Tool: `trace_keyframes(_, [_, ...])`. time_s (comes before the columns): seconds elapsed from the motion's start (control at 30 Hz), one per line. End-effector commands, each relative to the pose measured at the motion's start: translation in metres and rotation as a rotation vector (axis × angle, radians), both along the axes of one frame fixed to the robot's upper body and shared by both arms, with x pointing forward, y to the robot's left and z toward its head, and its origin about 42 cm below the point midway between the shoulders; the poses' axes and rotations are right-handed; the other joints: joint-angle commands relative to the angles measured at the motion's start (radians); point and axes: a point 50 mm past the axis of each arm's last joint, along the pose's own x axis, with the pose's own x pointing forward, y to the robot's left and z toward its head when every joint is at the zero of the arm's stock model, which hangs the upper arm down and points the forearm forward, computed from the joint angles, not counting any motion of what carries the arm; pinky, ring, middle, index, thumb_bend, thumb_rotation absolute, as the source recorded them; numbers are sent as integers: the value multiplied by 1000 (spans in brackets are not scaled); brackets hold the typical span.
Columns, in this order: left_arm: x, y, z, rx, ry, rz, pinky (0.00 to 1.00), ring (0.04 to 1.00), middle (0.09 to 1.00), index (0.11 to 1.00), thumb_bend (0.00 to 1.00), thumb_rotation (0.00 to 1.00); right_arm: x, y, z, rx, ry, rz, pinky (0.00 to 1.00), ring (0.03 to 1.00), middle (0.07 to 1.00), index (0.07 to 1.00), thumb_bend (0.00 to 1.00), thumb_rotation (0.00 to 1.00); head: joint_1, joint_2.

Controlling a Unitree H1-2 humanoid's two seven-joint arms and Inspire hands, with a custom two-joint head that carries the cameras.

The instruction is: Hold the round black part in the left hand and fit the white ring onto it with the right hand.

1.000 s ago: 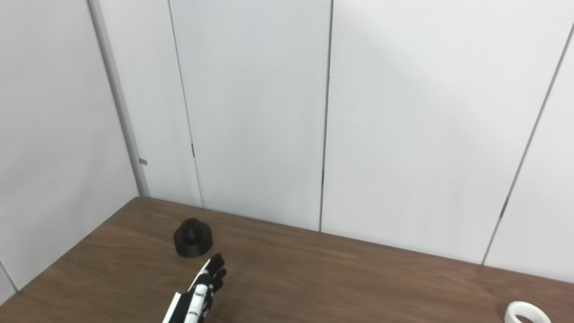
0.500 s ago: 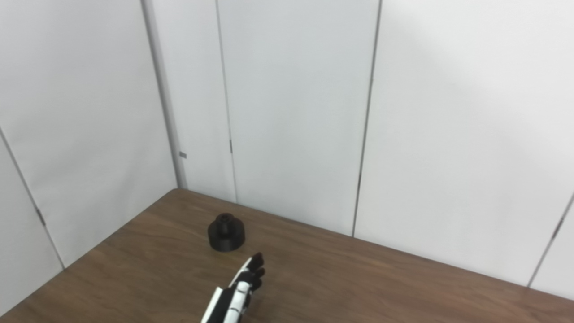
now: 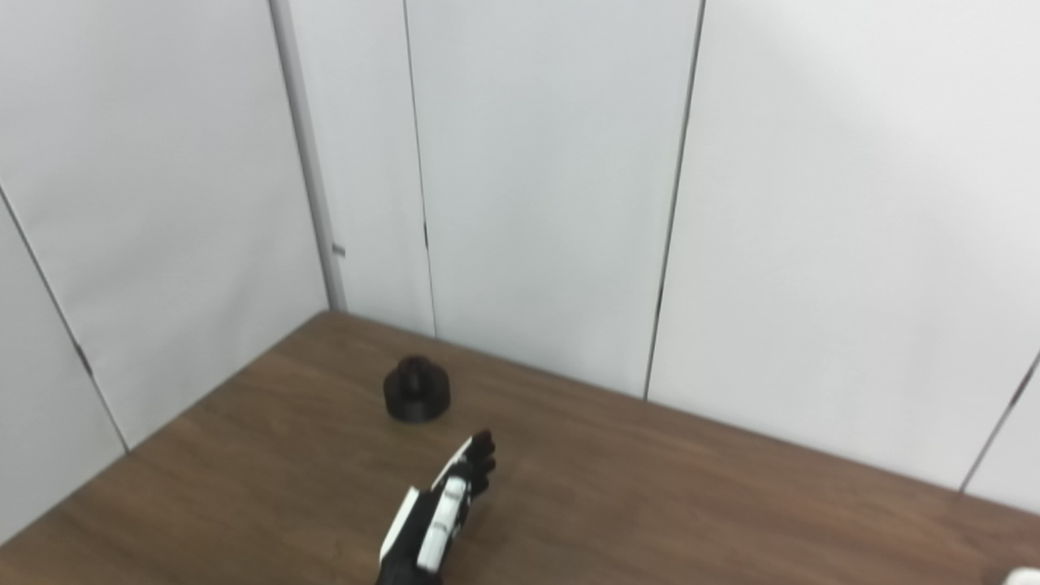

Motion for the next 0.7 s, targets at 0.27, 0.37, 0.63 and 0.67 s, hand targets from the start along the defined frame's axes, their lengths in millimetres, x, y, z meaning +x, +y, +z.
trace_keyframes(0.27, [4,0,18,3,-22,-1,968,963,981,969,587,983,5,-3,23,-34,-70,19,771,921,903,901,597,1000,12,56])
trace_keyframes(0.37, [4,-1,19,-2,-23,-2,982,968,984,971,594,972,4,-3,25,-33,-70,15,808,928,904,900,615,1000,17,53])
trace_keyframes(0.63, [3,-3,17,12,-16,1,977,966,980,970,587,968,2,-5,22,-30,-68,19,816,920,908,912,619,1000,24,30])
trace_keyframes(0.67, [3,-2,17,36,-14,5,982,963,979,970,581,967,2,-5,22,-28,-68,17,807,917,906,909,611,1000,24,30])
